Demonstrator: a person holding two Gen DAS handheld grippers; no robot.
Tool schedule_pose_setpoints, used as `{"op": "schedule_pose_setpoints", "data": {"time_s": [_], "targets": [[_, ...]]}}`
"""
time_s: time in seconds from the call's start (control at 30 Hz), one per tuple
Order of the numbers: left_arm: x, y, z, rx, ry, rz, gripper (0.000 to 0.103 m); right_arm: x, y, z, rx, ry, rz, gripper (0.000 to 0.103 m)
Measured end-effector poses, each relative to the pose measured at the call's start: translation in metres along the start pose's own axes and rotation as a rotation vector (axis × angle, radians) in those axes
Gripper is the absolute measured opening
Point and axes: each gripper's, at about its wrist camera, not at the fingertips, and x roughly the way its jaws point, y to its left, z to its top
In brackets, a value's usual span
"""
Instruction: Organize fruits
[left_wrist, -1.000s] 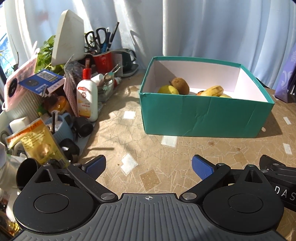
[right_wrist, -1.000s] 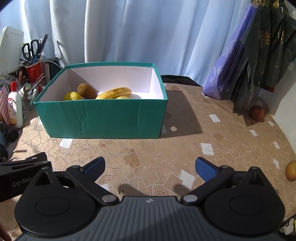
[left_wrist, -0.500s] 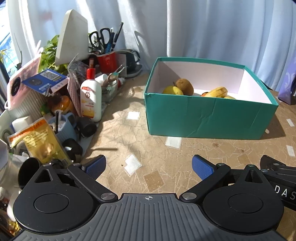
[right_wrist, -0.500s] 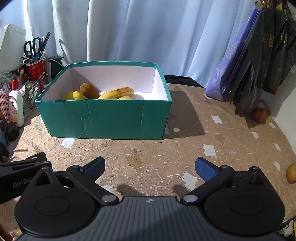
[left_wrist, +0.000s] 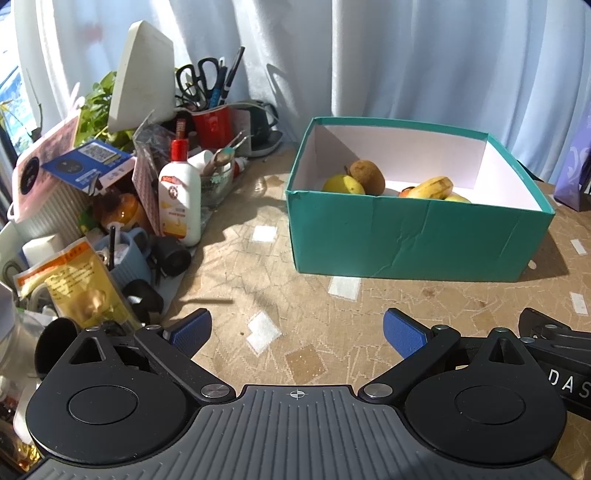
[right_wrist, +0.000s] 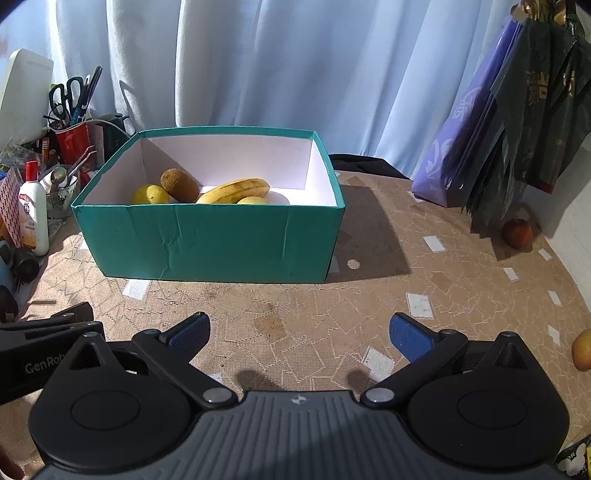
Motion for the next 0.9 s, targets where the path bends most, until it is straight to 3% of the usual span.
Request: {"op": "schedule_pose_setpoints", "data": {"time_s": [0.9], "targets": [[0.0058, -0.0012, 0.0051, 0.006, -0.013, -0.018, 0.102, 0.0051, -0.0004, 0.006, 0.001, -0.008, 0.001, 0.103]]}}
